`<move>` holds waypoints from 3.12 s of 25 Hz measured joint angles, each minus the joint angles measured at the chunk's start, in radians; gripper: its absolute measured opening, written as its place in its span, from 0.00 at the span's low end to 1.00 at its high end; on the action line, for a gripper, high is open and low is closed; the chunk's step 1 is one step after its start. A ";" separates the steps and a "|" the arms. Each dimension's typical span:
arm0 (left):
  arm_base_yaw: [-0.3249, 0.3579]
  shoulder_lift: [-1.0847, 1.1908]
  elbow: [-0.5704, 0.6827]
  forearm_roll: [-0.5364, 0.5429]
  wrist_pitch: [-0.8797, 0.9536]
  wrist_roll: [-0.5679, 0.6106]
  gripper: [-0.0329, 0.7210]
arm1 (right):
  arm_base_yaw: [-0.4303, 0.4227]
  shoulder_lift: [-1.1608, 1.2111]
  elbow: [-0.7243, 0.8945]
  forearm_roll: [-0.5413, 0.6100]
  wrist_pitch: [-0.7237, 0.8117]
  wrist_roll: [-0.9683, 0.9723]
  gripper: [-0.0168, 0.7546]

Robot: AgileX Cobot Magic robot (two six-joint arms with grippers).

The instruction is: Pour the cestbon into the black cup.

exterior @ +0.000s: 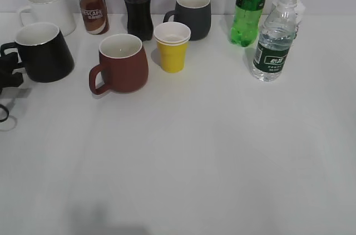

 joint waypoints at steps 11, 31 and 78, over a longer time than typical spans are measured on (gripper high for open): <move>0.000 0.018 -0.072 0.036 -0.017 -0.010 0.11 | 0.000 0.000 0.000 0.000 -0.001 0.000 0.77; 0.000 -0.126 0.042 0.062 -0.066 -0.213 0.10 | 0.000 0.000 0.000 0.074 -0.005 -0.035 0.77; -0.049 -0.448 0.129 0.263 0.078 -0.302 0.10 | 0.047 1.937 -0.062 -0.062 -2.059 -0.029 0.78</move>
